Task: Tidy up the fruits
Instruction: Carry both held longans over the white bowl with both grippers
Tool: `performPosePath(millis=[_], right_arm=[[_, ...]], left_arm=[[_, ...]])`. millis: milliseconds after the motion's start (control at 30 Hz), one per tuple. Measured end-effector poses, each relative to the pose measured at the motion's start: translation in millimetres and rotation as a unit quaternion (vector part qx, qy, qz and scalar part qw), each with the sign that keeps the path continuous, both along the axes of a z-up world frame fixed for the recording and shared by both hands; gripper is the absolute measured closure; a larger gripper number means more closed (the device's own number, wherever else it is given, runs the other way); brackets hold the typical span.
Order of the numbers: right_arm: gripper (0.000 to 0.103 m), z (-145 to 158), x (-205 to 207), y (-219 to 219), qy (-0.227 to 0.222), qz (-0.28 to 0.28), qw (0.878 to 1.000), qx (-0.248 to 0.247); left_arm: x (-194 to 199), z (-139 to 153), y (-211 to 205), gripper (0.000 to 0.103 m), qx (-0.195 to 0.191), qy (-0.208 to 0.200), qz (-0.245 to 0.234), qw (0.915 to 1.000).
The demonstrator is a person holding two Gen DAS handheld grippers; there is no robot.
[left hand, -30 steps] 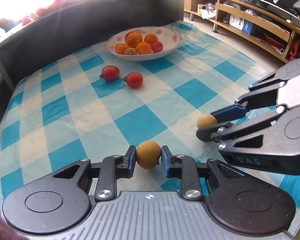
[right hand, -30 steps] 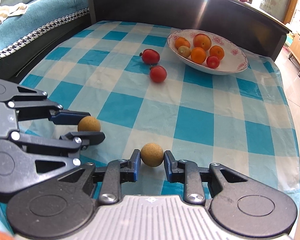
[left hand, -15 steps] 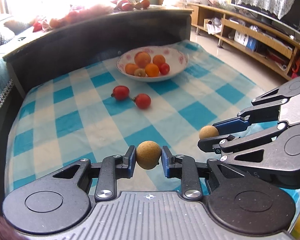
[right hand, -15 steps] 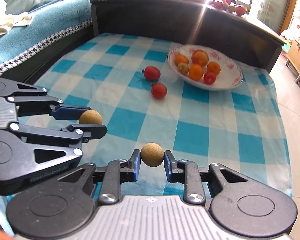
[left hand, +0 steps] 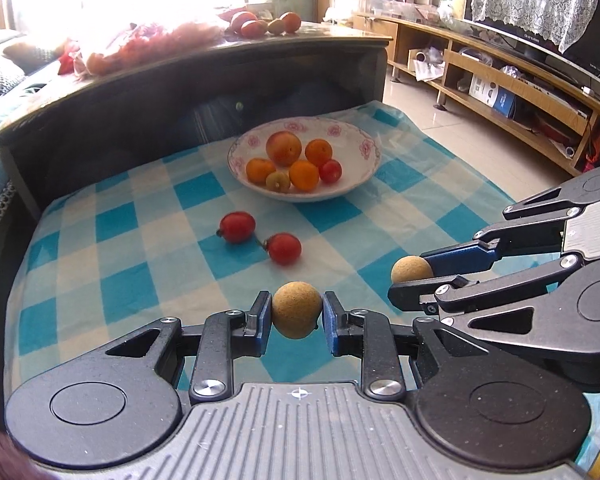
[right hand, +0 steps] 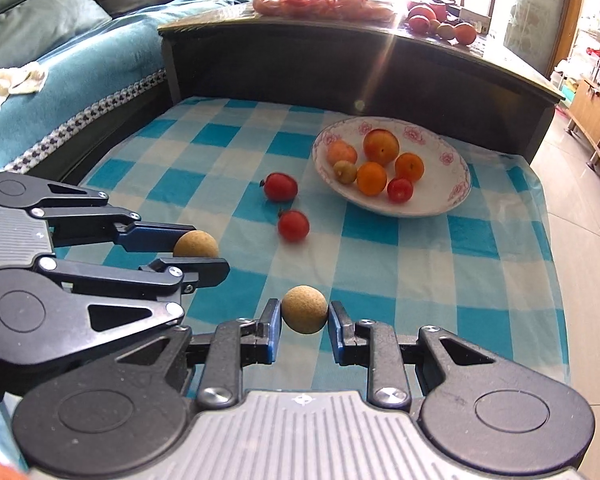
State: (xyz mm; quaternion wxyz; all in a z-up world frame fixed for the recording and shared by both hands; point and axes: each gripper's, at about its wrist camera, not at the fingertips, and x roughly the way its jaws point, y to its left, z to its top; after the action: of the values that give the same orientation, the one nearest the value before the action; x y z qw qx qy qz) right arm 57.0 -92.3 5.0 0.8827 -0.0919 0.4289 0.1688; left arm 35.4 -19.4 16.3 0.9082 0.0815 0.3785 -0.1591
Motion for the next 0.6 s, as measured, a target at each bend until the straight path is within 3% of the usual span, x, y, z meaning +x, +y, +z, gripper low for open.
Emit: performPosePath(millis=[600], right_arm=[[0.074,1.3,100.5,-37.1,-0.011,-0.033,0.999,0.018]], left_arm=[[103.5,2.2,-27.5,0.07,-0.021,0.003,-0.016,0.9996]])
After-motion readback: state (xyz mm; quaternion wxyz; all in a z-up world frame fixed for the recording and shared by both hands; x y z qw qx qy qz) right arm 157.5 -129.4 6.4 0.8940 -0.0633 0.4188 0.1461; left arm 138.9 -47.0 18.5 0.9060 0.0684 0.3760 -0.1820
